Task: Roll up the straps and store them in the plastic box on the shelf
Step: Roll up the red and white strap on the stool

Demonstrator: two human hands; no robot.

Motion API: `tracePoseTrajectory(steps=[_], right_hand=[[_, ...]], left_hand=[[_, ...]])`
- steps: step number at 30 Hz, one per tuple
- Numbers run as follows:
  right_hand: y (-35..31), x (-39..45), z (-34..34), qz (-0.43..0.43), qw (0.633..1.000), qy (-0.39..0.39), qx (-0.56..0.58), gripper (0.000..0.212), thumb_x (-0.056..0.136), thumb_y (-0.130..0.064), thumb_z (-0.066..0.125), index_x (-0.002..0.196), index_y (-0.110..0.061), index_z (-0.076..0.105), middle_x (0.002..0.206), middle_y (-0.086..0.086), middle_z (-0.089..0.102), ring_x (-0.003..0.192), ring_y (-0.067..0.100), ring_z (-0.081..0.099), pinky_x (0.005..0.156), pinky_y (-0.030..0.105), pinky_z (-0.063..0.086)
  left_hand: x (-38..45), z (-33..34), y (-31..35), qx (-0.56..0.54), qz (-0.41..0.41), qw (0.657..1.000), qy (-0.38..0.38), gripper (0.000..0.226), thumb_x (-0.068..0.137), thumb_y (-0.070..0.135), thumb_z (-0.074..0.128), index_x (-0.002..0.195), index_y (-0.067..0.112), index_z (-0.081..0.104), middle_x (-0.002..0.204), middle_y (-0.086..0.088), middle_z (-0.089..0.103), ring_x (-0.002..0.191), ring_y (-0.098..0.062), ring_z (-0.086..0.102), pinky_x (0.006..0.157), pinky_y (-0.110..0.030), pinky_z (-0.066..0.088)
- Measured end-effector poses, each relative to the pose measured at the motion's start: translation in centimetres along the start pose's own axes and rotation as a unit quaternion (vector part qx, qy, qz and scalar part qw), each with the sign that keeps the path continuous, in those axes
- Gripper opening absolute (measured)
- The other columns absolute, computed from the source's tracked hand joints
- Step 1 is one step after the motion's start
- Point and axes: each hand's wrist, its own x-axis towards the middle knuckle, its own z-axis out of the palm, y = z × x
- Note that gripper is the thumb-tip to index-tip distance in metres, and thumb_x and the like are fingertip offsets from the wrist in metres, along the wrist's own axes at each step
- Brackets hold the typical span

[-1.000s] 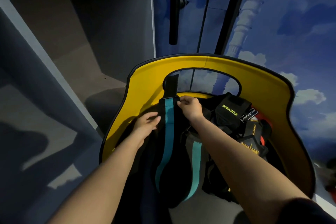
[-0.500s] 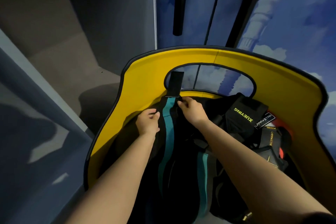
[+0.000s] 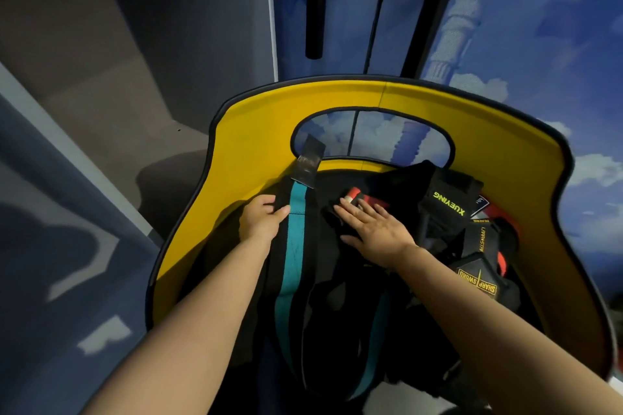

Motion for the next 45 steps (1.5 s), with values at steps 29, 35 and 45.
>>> tracePoseTrajectory(steps=[29,35,45], right_hand=[[-2.9,-7.7,-3.4,-0.055,0.950,0.035,0.307,0.036,0.089,-0.046,0.055,0.096,-0.014,0.070,0.099,0.001,0.067,0.093,0.011,0.060,0.081,0.022,0.043],[-7.1,-10.9,-3.6,0.016,0.927,-0.006,0.375,0.050,0.080,-0.073,0.042,0.071,-0.028,0.062,0.069,-0.007,0.060,0.069,0.004,0.055,0.067,0.023,0.043],[-9.7,-11.9,-5.6,0.032,0.843,0.084,0.531,0.030,0.088,-0.024,0.064,0.116,-0.015,0.060,0.111,-0.002,0.066,0.106,0.020,0.062,0.097,0.039,0.048]], left_hand=[[-6.5,-6.1,-1.7,0.232,-0.098,0.899,-0.359,0.055,0.095,0.047,0.042,0.121,0.000,0.053,0.105,-0.014,0.067,0.086,-0.020,0.068,0.073,-0.030,0.054],[-9.8,-6.4,-3.6,-0.070,-0.134,0.936,-0.319,0.055,0.084,0.005,0.065,0.135,0.004,0.042,0.112,-0.010,0.063,0.102,-0.021,0.061,0.092,-0.036,0.049],[-11.2,-5.9,1.9,-0.223,0.016,0.963,-0.150,0.045,0.087,0.026,0.063,0.129,0.018,0.049,0.134,-0.007,0.054,0.122,-0.025,0.052,0.094,-0.041,0.046]])
